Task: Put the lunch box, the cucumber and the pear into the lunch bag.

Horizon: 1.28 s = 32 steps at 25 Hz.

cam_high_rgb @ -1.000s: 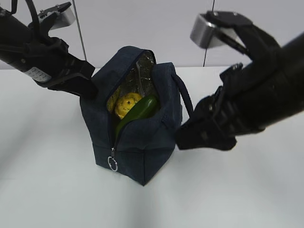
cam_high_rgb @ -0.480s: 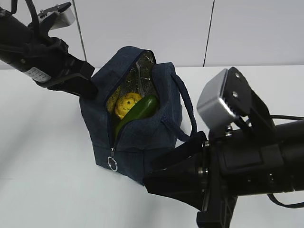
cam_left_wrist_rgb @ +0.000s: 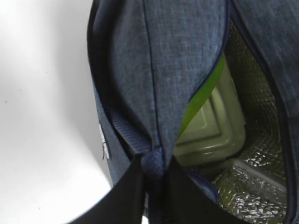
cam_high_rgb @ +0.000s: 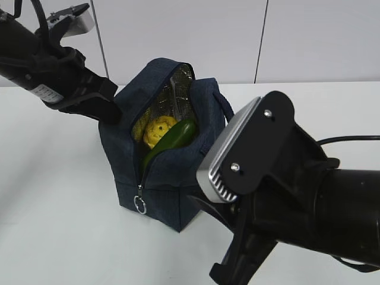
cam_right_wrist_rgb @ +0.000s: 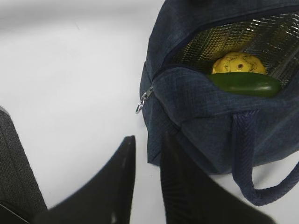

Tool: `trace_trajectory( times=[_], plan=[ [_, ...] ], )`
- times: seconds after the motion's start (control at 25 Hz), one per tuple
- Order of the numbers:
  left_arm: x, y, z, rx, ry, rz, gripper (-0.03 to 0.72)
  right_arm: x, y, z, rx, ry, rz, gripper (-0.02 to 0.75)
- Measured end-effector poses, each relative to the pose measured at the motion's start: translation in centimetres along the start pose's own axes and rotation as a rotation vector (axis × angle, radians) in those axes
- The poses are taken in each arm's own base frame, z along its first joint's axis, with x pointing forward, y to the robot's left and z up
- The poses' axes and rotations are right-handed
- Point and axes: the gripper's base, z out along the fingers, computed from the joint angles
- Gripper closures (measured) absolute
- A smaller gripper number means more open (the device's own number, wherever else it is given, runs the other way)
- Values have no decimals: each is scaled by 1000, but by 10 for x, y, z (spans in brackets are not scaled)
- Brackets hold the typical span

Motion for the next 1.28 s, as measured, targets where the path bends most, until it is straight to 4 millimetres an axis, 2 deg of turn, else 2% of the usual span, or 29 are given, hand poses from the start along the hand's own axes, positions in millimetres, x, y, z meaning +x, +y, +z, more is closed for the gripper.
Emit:
trace_trajectory(
  times=[0.2,0.32,0.48,0.68,0.76,0.92,1.0,1.2,1.28],
  plan=[
    [0,0,0,0,1,1,669,-17,-3,4,7,-37,28,578],
    [0,0,0,2,4,2,669,-22,-3,7,-8,-40,114,578],
    [0,0,0,1,4,4,669,-23,12,13,-158,-65,104,578],
    [0,0,0,1,4,5,669,-19,18,20,-214,-53,87,578],
    [0,0,0,1,5,5,669,-21,28,19,-324,-92,81,578],
    [1,0,0,2,9,6,669,-26,40,13,-477,-112,241,578],
    [1,0,0,4,10,5,669,-23,35,15,-415,-72,322,578],
    [1,0,0,5,14,7,669,-6,2,17,-21,30,415,579],
    [1,0,0,5,15,7,669,-6,2,17,-22,29,376,579]
  ],
)
